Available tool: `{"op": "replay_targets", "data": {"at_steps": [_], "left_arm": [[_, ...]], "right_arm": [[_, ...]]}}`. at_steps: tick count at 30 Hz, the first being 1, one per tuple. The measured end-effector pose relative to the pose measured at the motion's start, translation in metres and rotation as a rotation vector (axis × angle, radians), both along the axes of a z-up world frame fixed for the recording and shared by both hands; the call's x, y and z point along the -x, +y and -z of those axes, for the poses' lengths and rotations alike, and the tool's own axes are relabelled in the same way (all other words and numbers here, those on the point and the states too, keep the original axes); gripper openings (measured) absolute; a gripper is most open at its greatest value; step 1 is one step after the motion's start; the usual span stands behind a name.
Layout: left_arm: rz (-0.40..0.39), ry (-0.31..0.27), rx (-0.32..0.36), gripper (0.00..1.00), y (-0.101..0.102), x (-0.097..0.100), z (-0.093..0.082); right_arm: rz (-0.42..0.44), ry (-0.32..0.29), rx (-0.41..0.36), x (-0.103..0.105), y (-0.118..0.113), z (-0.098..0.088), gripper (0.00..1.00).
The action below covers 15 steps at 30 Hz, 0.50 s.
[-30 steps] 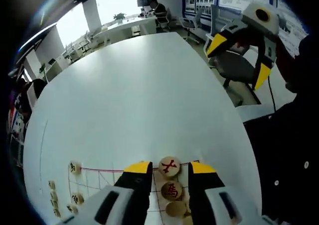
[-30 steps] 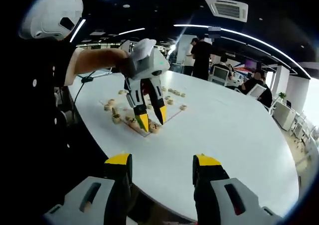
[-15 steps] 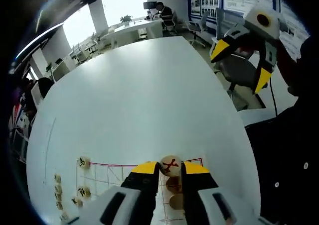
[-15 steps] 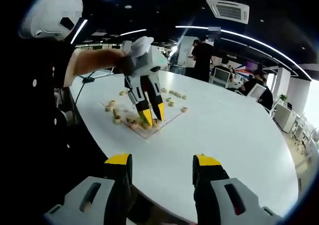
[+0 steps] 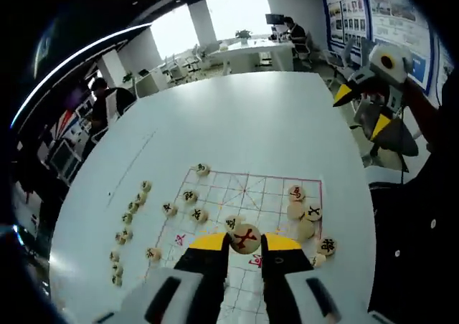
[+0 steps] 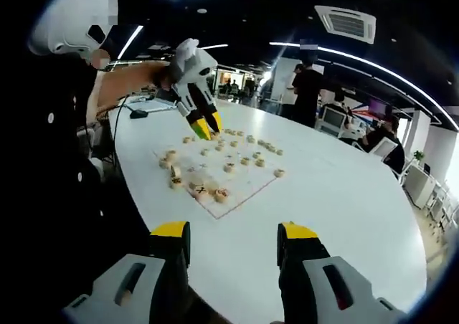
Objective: Pick up the chess pieces one by one and place each piece onto its starting position on the chessboard, setting the pieces on their correct points until all the chess pieces are arranged in the starting layout
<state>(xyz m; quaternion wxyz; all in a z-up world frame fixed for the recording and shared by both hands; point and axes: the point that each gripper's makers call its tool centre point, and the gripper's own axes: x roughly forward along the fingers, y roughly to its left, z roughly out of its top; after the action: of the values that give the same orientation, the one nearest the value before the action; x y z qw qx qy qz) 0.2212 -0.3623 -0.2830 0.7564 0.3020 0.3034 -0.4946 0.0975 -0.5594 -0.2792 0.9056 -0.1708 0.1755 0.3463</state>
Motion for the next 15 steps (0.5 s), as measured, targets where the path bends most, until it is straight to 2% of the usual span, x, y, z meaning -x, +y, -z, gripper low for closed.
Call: {"op": "replay_targets", "data": {"at_steps": [8,11,15], "left_arm": [[-0.267,-0.036,0.098,0.20,0.089,0.012,-0.009],[-0.381,-0.041,0.132,0.20,0.113,0.015,-0.006],[-0.535,-0.037,0.188,0.20,0.135,0.018,0.004]], "right_arm": [[-0.078,-0.010,0.022,-0.015,0.025,-0.007,0.49],[-0.106,-0.009,0.028,-0.019,0.035,-0.007,0.49],[-0.132,-0.008,0.027,-0.023,0.044,-0.007,0.49]]}}
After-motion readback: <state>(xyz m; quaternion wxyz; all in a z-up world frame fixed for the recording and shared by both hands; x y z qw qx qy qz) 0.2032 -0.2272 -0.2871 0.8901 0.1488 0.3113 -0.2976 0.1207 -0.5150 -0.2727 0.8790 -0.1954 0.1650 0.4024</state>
